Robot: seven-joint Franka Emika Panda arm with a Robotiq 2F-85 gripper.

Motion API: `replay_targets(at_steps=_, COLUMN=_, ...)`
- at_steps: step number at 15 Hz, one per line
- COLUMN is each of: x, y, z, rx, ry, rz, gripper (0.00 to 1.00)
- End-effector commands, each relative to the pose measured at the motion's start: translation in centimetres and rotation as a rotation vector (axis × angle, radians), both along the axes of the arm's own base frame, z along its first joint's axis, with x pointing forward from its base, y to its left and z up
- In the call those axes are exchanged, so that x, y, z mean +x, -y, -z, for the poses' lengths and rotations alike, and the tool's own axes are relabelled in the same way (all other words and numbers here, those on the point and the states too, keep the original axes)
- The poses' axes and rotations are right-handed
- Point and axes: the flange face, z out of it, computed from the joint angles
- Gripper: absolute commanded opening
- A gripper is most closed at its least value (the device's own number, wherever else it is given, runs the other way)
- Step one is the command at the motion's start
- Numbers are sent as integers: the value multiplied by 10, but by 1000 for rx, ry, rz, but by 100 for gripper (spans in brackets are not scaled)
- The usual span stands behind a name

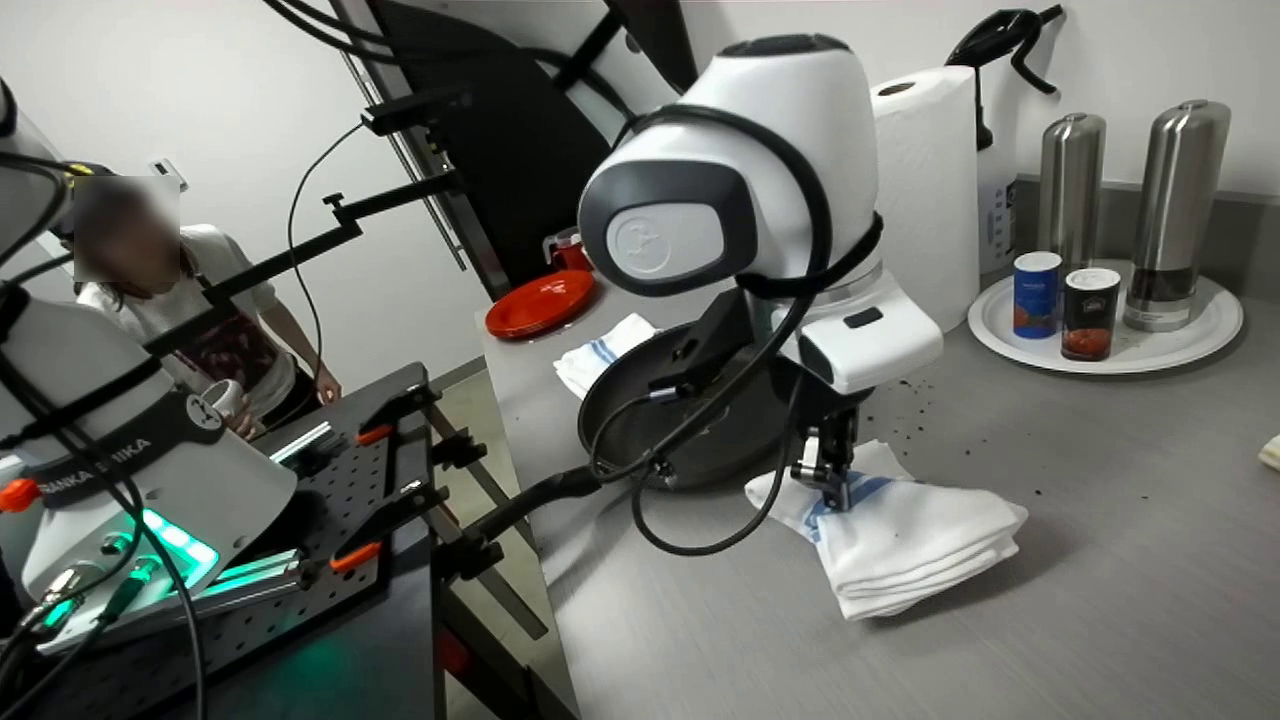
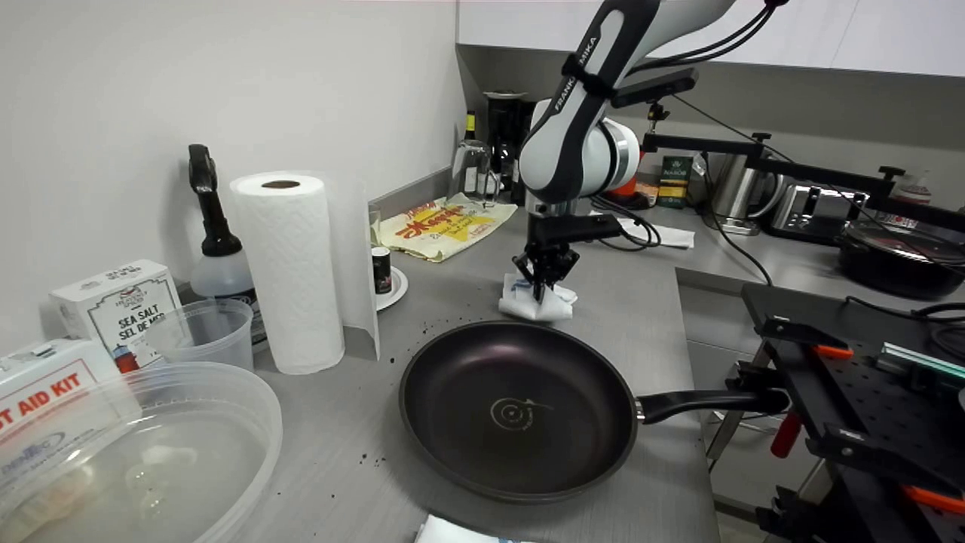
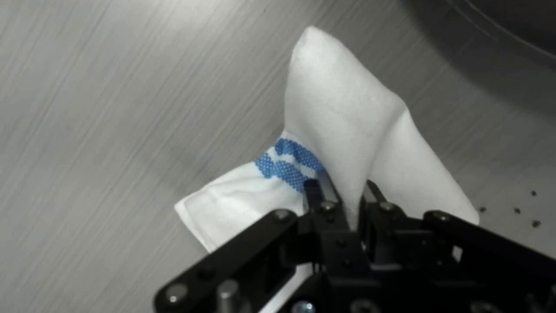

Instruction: Use the white cloth to wipe the pan

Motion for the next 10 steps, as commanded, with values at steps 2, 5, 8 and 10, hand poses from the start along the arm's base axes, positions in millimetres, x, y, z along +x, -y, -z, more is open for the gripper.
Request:
replay_targets(at_steps=2, x=13, y=0, z=-60, rx=-39, ry=60, rz=1, gripper=3)
replay_targets(at_steps=5, x=12, y=-9, z=-92, rx=-47, ry=92, rz=-12, gripper=3)
replay_targets(at_steps=8, x=8, y=-34, z=-114, rx=-36, ry=96, rz=-67, gripper=3)
replay_targets(at_steps=10, x=3, y=-62, z=-120, rx=-25, ry=84, rz=-132, gripper=3)
